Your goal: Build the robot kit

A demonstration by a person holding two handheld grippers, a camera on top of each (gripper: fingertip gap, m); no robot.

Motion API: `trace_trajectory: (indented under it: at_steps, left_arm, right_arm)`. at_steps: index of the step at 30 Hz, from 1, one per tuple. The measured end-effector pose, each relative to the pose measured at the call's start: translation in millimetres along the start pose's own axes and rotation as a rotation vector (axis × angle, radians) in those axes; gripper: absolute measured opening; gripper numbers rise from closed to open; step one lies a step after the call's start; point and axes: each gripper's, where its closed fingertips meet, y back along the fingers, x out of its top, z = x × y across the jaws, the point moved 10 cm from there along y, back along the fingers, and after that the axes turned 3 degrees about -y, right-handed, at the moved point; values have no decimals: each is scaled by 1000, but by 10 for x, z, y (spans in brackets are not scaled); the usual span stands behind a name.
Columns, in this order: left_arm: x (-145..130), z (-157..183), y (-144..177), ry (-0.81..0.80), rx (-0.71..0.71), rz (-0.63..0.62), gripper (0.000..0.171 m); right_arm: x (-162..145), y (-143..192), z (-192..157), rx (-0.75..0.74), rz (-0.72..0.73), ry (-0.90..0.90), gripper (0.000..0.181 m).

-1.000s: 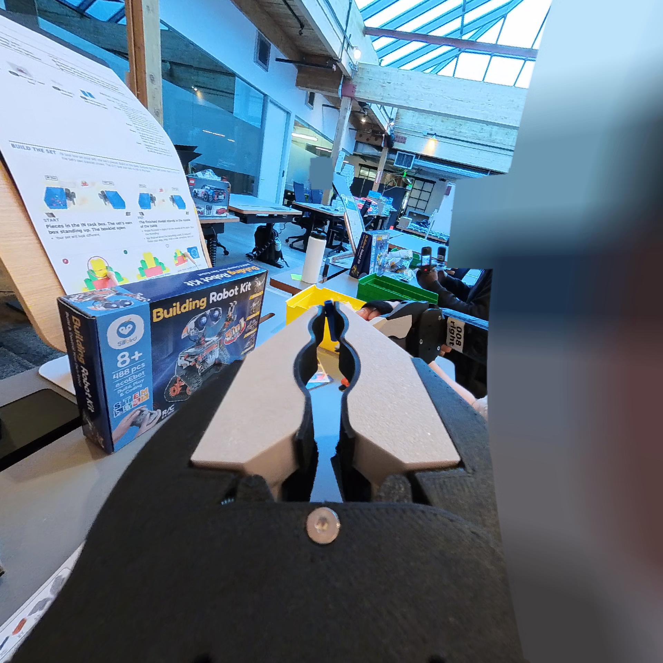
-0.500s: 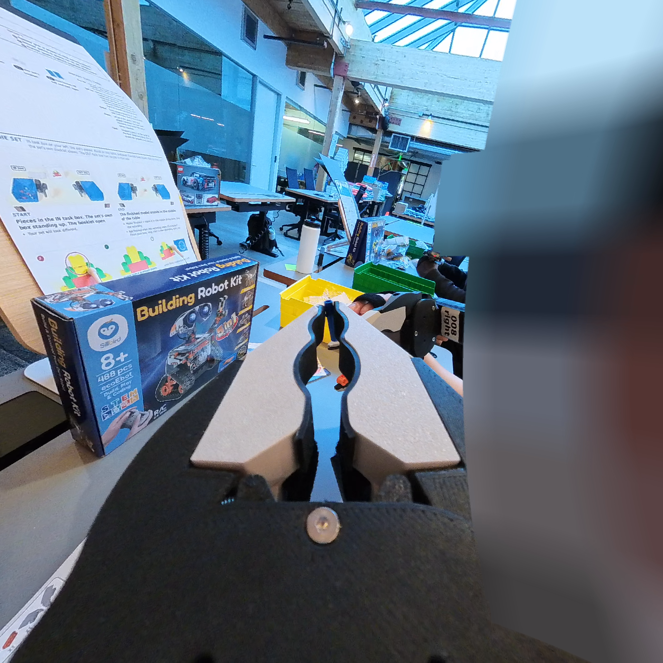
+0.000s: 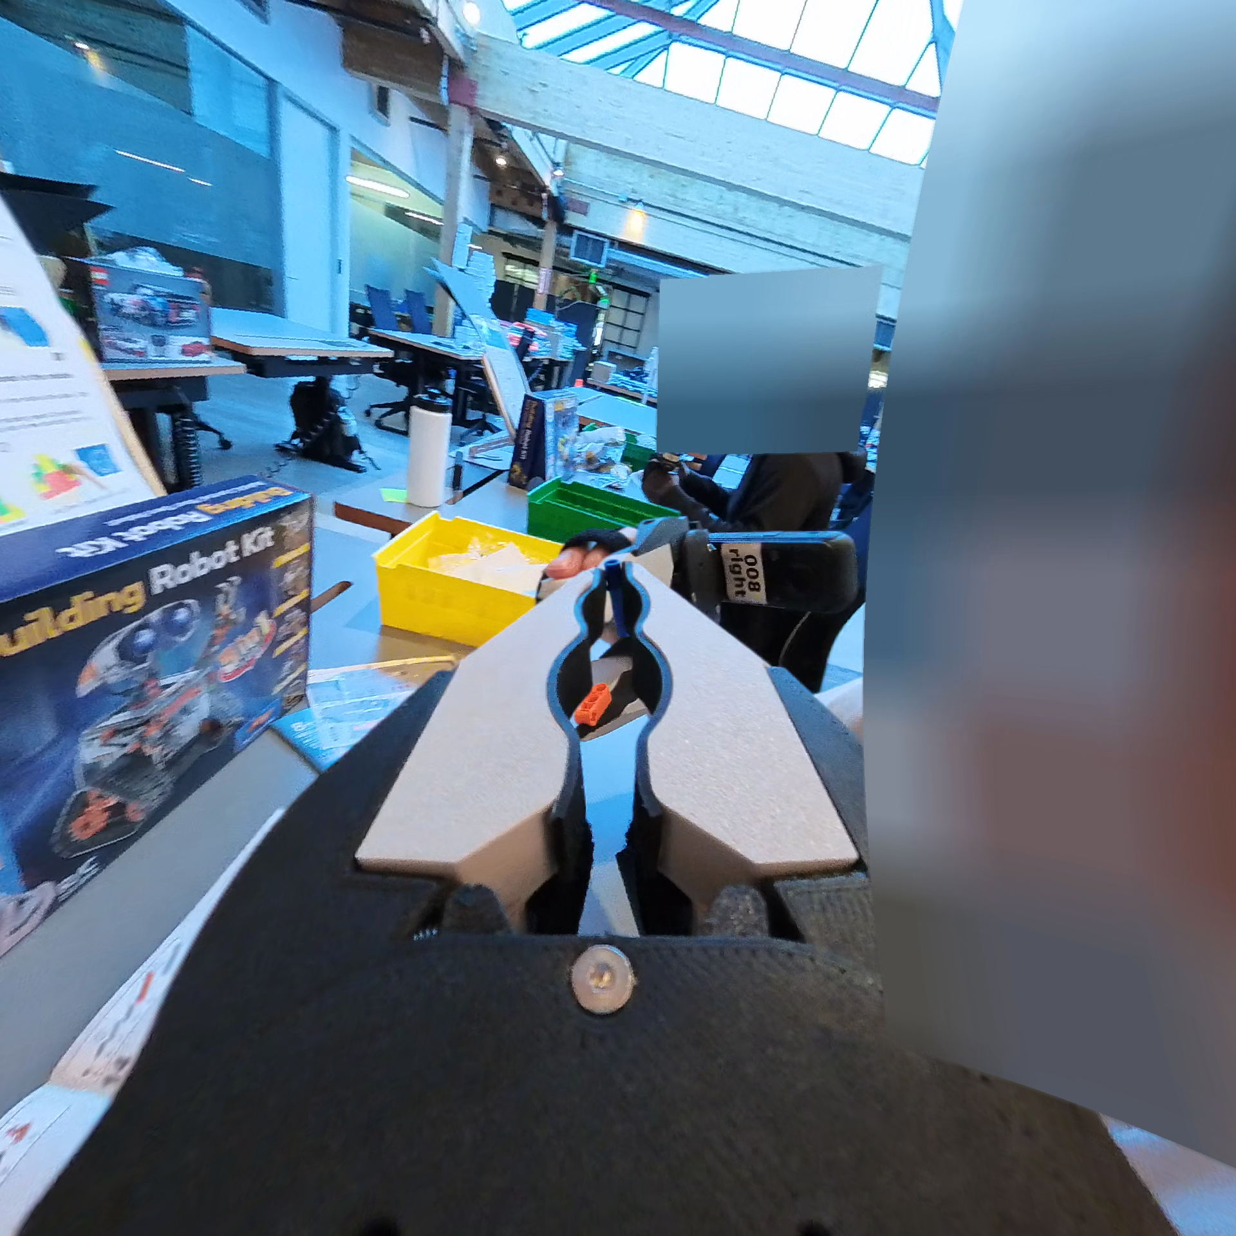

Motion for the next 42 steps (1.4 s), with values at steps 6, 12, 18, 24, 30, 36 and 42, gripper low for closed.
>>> trace_trajectory:
  at_steps: [6, 12, 18, 24, 30, 36, 42]
  left_arm:
    - [-29, 98, -197, -3, -57, -16, 1]
    - [-118, 128, -448, 25, -128, -61, 2]
    - [-205, 51, -595, 91, -191, -70, 2]
    - [-260, 28, -666, 98, -209, -96, 3]
    - [-273, 22, -692, 102, -219, -93, 3]
    - [-278, 41, -691, 93, -223, -110, 3]
    - [-258, 47, -635, 94, -211, -108, 3]
  right_arm:
    - [75, 110, 58, -19, 45, -20, 45]
    - [118, 166, 116, -47, 85, -52, 51]
    - [168, 214, 147, -80, 113, -56, 55]
    - [194, 208, 136, -84, 109, -39, 54]
    - [231, 245, 164, -105, 121, -52, 46]
    - [259, 250, 157, -99, 121, -50, 45]
    - [272, 249, 157, -99, 129, -57, 43]
